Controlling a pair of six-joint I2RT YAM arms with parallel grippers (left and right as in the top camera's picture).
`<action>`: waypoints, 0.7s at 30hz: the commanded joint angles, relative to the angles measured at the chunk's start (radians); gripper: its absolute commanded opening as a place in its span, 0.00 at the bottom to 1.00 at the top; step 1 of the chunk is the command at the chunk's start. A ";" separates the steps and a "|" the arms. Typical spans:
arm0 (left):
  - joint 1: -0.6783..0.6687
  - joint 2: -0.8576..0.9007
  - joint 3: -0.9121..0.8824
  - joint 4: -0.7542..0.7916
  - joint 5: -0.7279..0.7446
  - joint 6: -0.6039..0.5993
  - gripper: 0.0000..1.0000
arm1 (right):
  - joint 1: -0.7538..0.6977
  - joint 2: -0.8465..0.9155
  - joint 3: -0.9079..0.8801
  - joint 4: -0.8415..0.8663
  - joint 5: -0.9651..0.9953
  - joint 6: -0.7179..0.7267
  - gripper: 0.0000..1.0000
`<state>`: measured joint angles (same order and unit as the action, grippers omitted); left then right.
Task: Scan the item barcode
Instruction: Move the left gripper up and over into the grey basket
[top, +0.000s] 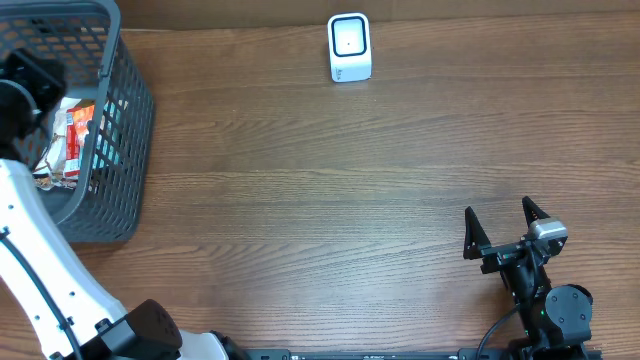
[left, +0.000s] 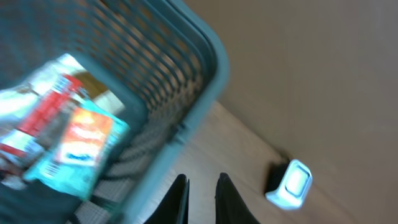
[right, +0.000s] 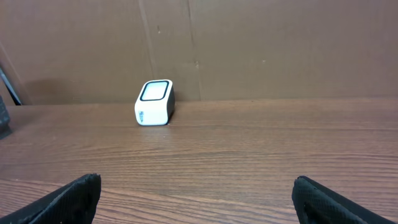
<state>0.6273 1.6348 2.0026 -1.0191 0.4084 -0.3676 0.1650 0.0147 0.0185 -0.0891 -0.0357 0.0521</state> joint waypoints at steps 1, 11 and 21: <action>0.083 0.000 0.024 0.035 0.003 -0.007 0.09 | -0.003 -0.011 -0.010 0.006 0.011 -0.001 1.00; 0.197 0.089 0.024 0.073 -0.069 0.164 0.04 | -0.003 -0.011 -0.010 0.006 0.011 -0.001 1.00; 0.192 0.207 0.024 0.068 -0.042 0.436 0.70 | -0.003 -0.011 -0.010 0.006 0.011 -0.001 1.00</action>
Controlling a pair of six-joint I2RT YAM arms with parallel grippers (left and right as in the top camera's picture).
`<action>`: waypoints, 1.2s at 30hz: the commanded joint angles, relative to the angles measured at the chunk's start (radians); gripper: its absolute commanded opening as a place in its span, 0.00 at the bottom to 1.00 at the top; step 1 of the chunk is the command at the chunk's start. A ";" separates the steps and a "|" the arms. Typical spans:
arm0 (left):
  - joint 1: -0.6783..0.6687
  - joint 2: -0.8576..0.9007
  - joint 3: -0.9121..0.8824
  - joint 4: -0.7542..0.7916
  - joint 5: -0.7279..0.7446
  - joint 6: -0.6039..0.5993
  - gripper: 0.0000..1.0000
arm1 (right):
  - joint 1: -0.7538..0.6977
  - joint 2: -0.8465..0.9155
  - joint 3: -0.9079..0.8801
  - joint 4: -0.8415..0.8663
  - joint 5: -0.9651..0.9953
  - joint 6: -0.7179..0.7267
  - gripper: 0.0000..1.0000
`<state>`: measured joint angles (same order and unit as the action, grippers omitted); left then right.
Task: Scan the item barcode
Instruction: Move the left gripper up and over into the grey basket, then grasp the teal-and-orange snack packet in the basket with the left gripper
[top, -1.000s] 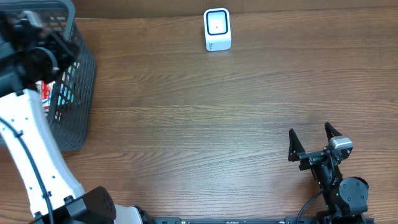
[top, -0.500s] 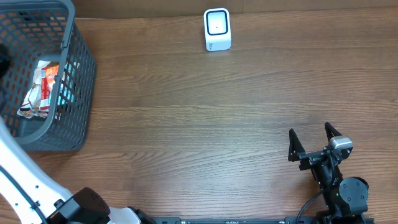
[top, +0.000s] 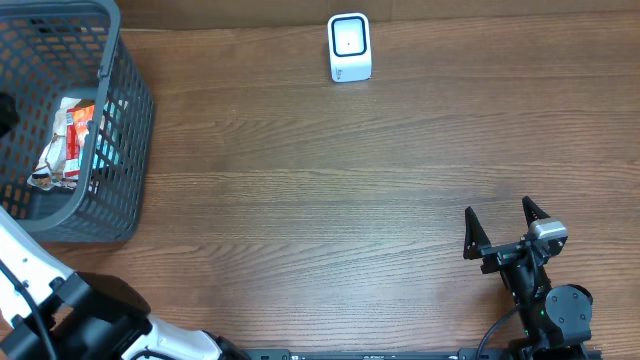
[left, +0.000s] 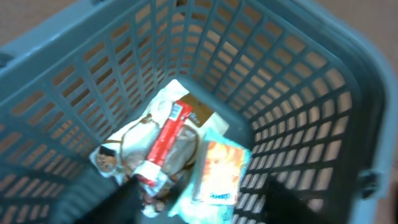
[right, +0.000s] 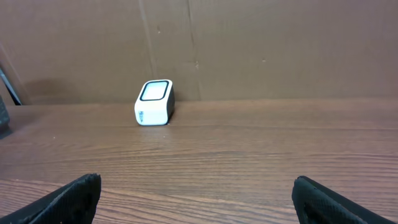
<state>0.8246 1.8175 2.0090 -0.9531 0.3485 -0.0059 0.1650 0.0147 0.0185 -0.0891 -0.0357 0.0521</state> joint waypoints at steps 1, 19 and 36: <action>-0.006 0.035 0.017 0.004 0.044 0.080 0.74 | -0.003 -0.011 -0.010 0.006 0.011 -0.001 1.00; -0.088 0.226 0.017 -0.045 0.087 0.291 0.93 | -0.003 -0.011 -0.010 0.006 0.011 -0.001 1.00; -0.141 0.348 0.015 -0.056 -0.019 0.324 1.00 | -0.003 -0.011 -0.010 0.006 0.011 -0.001 1.00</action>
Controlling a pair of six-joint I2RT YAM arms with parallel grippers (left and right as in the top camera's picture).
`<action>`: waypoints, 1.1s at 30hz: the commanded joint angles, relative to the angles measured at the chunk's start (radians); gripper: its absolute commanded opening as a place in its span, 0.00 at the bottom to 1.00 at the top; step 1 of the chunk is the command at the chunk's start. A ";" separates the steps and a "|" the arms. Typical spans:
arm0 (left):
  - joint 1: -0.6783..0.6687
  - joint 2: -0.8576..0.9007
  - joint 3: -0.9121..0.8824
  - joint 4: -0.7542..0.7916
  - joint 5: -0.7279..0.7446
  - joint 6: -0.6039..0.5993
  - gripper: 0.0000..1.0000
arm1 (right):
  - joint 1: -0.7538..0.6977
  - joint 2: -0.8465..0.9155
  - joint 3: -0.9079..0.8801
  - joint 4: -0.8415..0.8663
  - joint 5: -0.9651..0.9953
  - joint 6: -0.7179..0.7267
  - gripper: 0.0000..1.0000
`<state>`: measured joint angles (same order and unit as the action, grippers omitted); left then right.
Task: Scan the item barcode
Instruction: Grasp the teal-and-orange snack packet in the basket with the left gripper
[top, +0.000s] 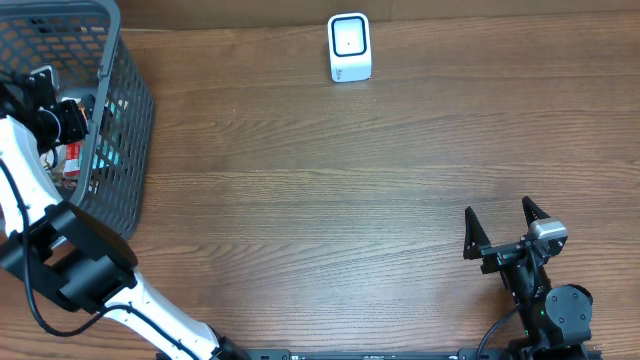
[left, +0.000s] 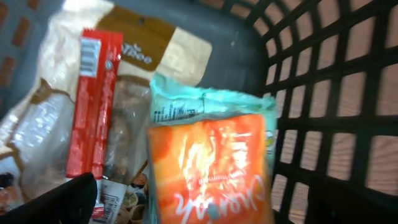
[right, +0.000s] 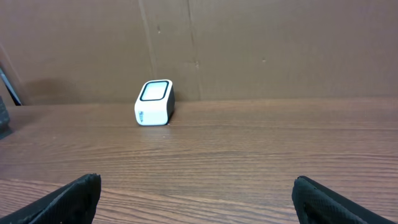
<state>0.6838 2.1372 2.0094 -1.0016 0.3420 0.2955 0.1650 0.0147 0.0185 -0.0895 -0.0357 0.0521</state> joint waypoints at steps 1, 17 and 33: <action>0.000 0.034 0.015 -0.008 -0.009 0.023 1.00 | -0.003 -0.011 -0.010 0.006 0.011 -0.001 1.00; -0.012 0.152 0.015 -0.034 -0.020 0.023 1.00 | -0.003 -0.011 -0.010 0.006 0.011 -0.001 1.00; -0.010 0.115 0.045 -0.038 -0.040 0.023 0.46 | -0.003 -0.011 -0.010 0.006 0.011 -0.001 1.00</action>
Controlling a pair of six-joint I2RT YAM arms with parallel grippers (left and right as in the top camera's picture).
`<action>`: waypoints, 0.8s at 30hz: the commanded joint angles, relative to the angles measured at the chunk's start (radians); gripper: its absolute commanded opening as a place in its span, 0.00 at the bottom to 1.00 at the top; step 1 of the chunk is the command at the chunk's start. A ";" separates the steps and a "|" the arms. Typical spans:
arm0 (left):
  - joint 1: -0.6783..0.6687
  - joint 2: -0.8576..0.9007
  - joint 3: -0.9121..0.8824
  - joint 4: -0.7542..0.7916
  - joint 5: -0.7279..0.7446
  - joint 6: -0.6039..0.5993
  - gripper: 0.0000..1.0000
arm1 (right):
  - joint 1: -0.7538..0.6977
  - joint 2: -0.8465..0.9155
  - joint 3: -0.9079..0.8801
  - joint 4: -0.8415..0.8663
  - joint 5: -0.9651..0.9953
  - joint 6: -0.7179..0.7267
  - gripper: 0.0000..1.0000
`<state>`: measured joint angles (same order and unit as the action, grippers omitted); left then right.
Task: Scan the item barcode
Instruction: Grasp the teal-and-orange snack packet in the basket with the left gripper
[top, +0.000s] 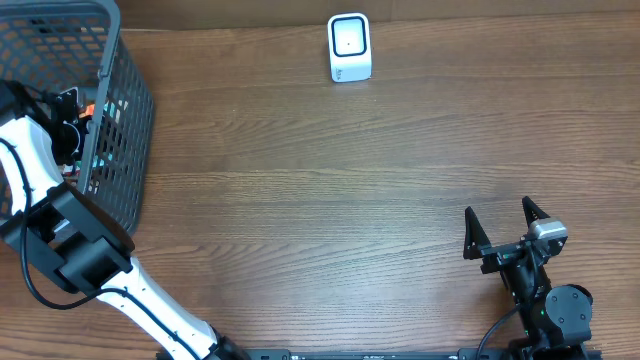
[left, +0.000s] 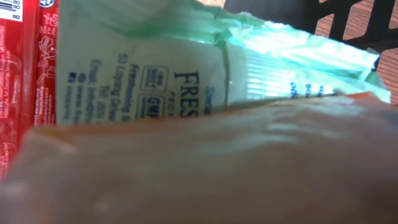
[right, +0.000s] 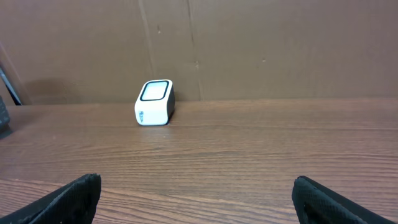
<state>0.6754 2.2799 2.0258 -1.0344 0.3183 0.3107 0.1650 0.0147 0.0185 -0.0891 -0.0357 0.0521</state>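
My left gripper (top: 72, 104) is down inside the grey mesh basket (top: 128, 150) at the table's far left. Its wrist view is filled by a teal packet with an orange front (left: 186, 81), pressed very close to the camera. A red packet (left: 25, 62) lies along its left side. The left fingers do not show, so their state is hidden. The white barcode scanner (top: 349, 47) stands at the back middle of the table, also seen in the right wrist view (right: 154, 102). My right gripper (right: 199, 193) rests open at the front right, holding nothing.
The basket holds several snack packets in a heap. Its tall mesh walls surround the left wrist. A brown board wall (right: 249, 43) runs behind the scanner. Bare wooden tabletop (top: 330, 190) lies between basket, scanner and right arm.
The left wrist has come much nearer the orange and teal packet, which now fills its view. The open fingertips seen at the bottom corners no longer show. The right arm has not moved.
The left gripper was at the basket's rim with fingers nearly together. Then it looked down on the heap of packets from above. Then it was low inside with fingers apart over the orange packet. Now it is pressed against that packet. The right arm stayed still, open.
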 joint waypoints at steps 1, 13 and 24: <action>-0.002 -0.037 0.034 -0.005 -0.016 0.007 0.45 | -0.003 -0.011 -0.010 0.006 0.011 -0.001 1.00; -0.002 -0.204 0.149 0.001 -0.040 -0.075 0.44 | -0.003 -0.011 -0.010 0.006 0.011 -0.001 1.00; -0.004 -0.431 0.198 0.018 -0.002 -0.243 0.40 | -0.003 -0.011 -0.010 0.006 0.011 -0.001 1.00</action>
<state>0.6754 1.9503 2.1860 -1.0275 0.2733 0.1425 0.1650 0.0147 0.0185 -0.0895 -0.0353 0.0525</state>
